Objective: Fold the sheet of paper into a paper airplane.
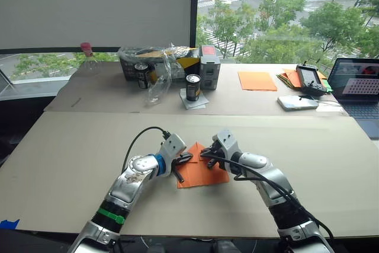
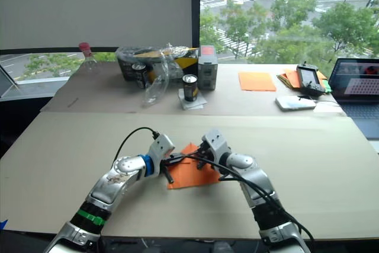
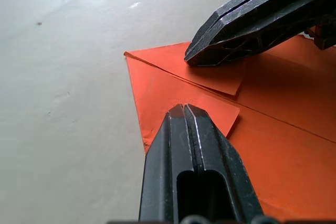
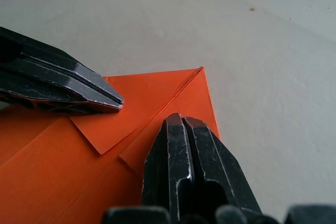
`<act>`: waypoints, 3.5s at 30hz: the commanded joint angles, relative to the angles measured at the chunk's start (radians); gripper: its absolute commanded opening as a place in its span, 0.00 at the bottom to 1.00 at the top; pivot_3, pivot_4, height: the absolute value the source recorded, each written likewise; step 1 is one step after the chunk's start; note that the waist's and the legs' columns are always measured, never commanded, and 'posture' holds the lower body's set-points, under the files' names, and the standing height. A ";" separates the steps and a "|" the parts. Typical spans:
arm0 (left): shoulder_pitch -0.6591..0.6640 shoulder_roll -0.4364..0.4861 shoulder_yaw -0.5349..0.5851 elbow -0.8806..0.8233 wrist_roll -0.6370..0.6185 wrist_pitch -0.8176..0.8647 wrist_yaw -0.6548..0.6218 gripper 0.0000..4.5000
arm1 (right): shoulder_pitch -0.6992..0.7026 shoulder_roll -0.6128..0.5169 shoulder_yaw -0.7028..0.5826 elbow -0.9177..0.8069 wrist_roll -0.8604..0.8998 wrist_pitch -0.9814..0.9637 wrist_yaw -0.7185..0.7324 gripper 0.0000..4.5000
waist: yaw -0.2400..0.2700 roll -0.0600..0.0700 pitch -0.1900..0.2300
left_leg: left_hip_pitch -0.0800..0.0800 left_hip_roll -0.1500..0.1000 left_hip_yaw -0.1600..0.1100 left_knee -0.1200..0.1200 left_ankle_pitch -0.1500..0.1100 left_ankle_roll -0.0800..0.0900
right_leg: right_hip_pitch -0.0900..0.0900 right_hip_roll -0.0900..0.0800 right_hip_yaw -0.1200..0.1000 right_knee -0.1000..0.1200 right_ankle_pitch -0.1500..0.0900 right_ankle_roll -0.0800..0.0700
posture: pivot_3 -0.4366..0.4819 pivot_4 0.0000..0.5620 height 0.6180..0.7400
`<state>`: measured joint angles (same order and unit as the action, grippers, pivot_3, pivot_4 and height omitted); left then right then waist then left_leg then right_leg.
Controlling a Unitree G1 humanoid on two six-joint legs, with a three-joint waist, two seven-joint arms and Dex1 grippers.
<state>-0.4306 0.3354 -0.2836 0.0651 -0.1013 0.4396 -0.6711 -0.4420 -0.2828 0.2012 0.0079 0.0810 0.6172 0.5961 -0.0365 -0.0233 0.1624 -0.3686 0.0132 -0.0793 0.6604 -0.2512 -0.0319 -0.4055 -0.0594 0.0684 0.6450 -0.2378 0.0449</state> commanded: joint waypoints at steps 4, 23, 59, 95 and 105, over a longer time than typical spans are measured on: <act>-0.039 -0.020 -0.053 0.099 0.051 -0.053 -0.029 0.01 | 0.034 -0.029 -0.024 -0.058 -0.005 0.055 -0.041 0.00 | -0.001 0.000 0.000 | 0.000 0.000 0.000 0.000 0.000 0.000 | 0.000 0.000 0.000 -0.001 0.000 0.000 | 0.48 0.27 0.93; -0.061 -0.065 -0.068 0.176 0.080 -0.104 -0.052 0.01 | 0.116 -0.335 -0.060 -0.315 0.028 0.170 0.066 0.00 | 0.000 0.000 0.000 | -0.001 0.000 0.000 0.000 0.000 0.000 | 0.001 0.000 0.000 -0.003 -0.001 0.002 | 0.48 0.27 0.93; -0.056 -0.093 -0.074 0.192 0.112 -0.104 -0.061 0.01 | 0.055 -0.390 0.235 -0.361 -0.052 0.189 0.178 0.00 | -0.009 -0.008 -0.005 | 0.002 0.002 0.000 0.000 0.000 0.001 | 0.004 0.001 0.000 -0.004 -0.006 0.009 | 0.48 0.27 0.93; -0.012 -0.108 -0.062 0.175 0.116 -0.108 -0.028 0.00 | 0.091 -0.103 -0.245 -0.623 0.330 0.997 -0.206 0.64 | -0.002 -0.006 -0.004 | -0.001 0.000 0.000 -0.001 -0.001 0.001 | 0.002 0.000 0.000 -0.004 -0.005 0.008 | 0.48 0.27 0.93; -0.003 -0.109 -0.064 0.162 0.117 -0.101 -0.016 0.00 | 0.072 -0.127 -0.181 -0.585 0.459 0.997 -0.317 0.64 | -0.004 -0.006 -0.005 | 0.000 0.001 0.000 -0.001 -0.001 0.001 | 0.002 0.000 0.000 -0.004 -0.006 0.009 | 0.48 0.27 0.93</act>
<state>-0.4632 0.2201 -0.3253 0.1925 -0.0055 0.3061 -0.6851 -0.3710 -0.4206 0.0095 -0.5817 0.4970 1.6061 0.2940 -0.0400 -0.0296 0.1578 -0.3688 0.0138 -0.0797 0.6596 -0.2520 -0.0307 -0.4033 -0.0591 0.0681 0.6406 -0.2438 0.0543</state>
